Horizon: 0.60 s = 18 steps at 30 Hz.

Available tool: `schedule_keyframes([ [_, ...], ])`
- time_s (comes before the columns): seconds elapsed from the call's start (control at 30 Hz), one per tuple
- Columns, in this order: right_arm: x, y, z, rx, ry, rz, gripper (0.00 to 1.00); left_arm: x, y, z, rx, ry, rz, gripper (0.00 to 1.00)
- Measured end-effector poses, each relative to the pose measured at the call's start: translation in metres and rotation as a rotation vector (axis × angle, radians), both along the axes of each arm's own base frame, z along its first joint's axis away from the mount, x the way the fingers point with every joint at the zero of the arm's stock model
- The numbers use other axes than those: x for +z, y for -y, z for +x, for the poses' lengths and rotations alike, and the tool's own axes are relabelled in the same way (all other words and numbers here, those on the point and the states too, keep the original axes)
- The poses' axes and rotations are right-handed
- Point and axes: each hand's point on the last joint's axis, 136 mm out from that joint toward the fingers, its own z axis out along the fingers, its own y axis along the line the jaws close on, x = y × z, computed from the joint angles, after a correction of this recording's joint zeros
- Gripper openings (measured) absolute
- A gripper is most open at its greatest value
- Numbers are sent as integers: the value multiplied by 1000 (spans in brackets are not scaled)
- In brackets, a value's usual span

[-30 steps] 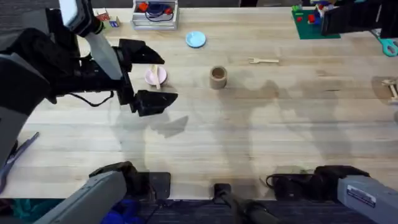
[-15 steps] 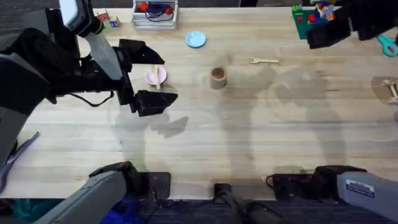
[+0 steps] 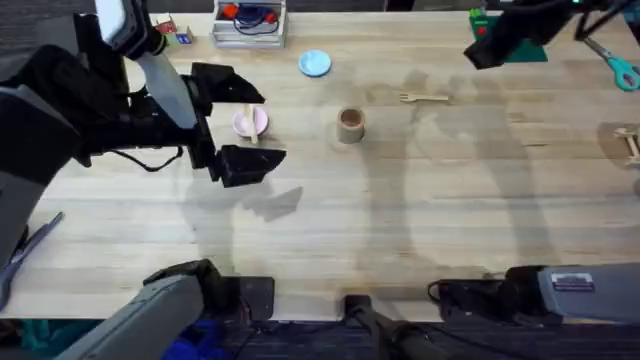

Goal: Pick up a utensil and set it on the pink plate, then put the other utensil in the container.

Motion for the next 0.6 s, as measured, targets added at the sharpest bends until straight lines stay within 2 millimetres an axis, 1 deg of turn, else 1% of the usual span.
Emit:
schedule_keyframes([
  [0.1, -10, -3, 14, 23, -24, 4, 995, 0, 0, 0, 0, 0, 0, 993],
  [0.2, -15, -5, 28, 40, -31, 10, 995, 0, 0, 0, 0, 0, 0, 993],
  [0.4, -16, -17, 46, 84, -42, 62, 995, 0, 0, 0, 0, 0, 0, 993],
  [0.6, -18, -21, 60, 101, -45, 84, 995, 0, 0, 0, 0, 0, 0, 993],
])
